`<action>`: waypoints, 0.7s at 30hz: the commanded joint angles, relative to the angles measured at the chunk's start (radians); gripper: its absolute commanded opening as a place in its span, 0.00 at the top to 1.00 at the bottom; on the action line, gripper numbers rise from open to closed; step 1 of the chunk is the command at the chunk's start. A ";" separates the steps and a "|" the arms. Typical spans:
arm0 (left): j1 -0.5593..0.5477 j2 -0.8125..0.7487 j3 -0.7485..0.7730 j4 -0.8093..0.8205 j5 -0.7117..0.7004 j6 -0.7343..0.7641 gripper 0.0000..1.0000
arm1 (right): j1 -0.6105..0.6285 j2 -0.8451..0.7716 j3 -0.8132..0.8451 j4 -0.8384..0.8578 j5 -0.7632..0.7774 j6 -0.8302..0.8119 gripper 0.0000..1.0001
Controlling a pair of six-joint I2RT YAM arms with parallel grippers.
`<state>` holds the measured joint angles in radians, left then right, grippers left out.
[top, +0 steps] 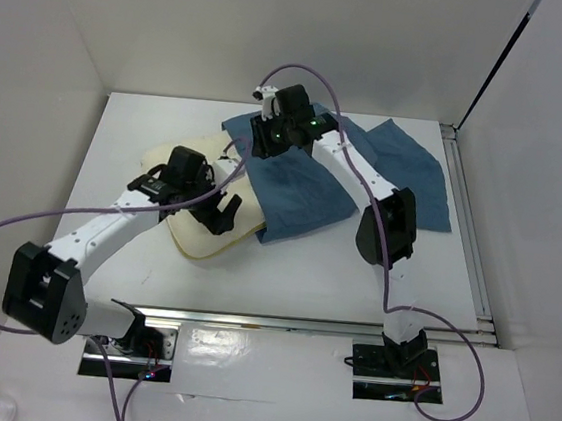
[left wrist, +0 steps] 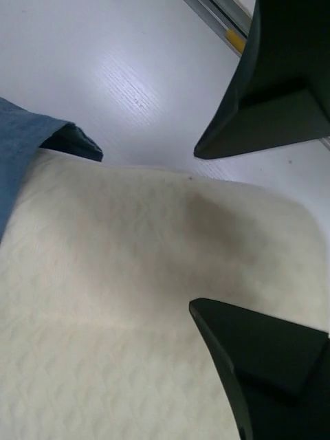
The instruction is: Put the pillow into the pillowcase
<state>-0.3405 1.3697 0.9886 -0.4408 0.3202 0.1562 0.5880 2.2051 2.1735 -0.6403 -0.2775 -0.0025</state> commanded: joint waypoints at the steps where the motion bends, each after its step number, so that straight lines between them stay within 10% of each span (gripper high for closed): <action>1: 0.000 -0.122 -0.010 -0.022 -0.093 0.016 0.00 | -0.005 0.053 0.055 -0.012 -0.032 0.022 0.58; 21: 0.162 0.012 0.057 0.005 -0.402 -0.086 0.05 | 0.065 0.176 0.128 0.018 -0.029 0.032 0.54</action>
<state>-0.2100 1.3777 1.0019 -0.4656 -0.0315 0.1123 0.6334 2.3653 2.2742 -0.6510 -0.3164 0.0250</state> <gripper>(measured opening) 0.949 0.459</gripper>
